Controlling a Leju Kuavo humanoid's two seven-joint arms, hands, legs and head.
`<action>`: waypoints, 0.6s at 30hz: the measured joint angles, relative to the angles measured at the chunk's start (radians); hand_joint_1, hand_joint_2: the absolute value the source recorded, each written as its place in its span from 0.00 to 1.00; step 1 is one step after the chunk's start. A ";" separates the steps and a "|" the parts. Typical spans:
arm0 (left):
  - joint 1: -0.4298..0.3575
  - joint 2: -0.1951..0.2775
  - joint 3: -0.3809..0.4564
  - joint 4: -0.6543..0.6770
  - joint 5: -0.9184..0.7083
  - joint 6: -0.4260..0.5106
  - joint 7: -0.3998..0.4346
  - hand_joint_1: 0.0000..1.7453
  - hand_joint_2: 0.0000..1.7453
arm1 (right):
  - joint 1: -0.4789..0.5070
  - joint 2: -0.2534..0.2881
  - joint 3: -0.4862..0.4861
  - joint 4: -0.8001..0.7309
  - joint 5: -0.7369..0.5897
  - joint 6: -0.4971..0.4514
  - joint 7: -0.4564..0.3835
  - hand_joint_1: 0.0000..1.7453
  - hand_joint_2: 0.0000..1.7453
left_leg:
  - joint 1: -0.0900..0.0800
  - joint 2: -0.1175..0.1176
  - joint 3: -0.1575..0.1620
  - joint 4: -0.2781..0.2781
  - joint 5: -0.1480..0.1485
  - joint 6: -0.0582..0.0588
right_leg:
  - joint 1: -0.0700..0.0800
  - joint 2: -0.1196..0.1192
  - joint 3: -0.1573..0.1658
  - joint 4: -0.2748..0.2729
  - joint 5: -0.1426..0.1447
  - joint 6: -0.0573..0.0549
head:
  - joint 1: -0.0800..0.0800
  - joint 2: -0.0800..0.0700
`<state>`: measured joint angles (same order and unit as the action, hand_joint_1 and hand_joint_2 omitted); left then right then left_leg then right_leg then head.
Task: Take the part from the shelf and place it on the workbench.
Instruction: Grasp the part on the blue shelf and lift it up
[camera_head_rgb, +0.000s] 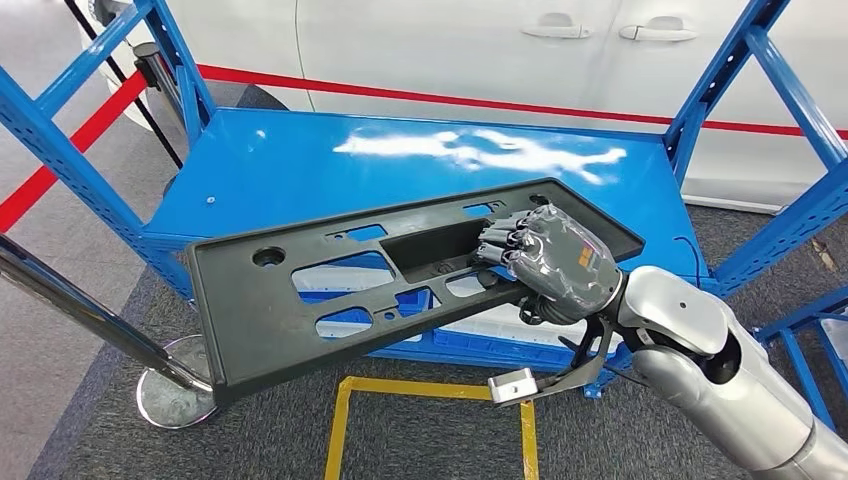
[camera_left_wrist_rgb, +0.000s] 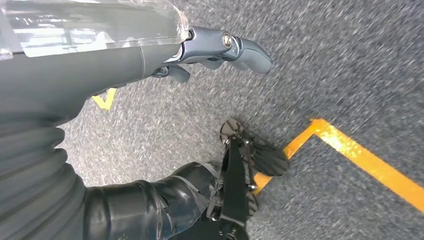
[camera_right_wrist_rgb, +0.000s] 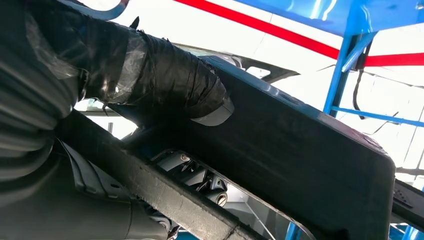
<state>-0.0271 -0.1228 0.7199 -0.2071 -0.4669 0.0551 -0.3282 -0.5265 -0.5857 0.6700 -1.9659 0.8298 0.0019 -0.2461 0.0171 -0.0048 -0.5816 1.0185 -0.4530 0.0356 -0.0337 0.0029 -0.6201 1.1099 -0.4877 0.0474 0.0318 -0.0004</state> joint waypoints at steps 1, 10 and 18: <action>0.000 0.001 0.001 0.000 0.000 0.000 0.001 0.00 1.00 | 0.001 0.000 0.002 0.000 0.002 -0.001 0.000 1.00 1.00 | 0.000 -0.002 -0.005 0.009 -0.003 -0.006 | 0.001 0.002 0.019 -0.034 0.011 -0.004 | 0.000 0.000; 0.001 0.006 0.011 0.000 -0.004 0.006 0.013 0.00 1.00 | 0.011 0.002 0.006 -0.003 0.009 -0.010 0.006 1.00 1.00 | 0.003 -0.001 -0.094 0.237 -0.167 -0.043 | 0.012 0.001 -0.024 -0.052 0.050 -0.071 | -0.001 0.000; -0.007 0.014 0.014 0.000 -0.012 0.003 0.018 0.00 1.00 | 0.011 0.002 0.005 -0.002 0.006 -0.011 0.011 1.00 1.00 | -0.027 0.004 0.114 -0.008 -0.104 0.016 | 0.029 -0.005 -0.074 -0.062 0.119 -0.061 | 0.000 0.000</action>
<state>-0.0340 -0.1089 0.7335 -0.2075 -0.4786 0.0582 -0.3106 -0.5158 -0.5840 0.6752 -1.9681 0.8359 -0.0087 -0.2350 -0.0100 -0.0004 -0.4673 1.0108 -0.5572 0.0513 -0.0048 -0.0020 -0.6945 1.0477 -0.3683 -0.0140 0.0314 -0.0004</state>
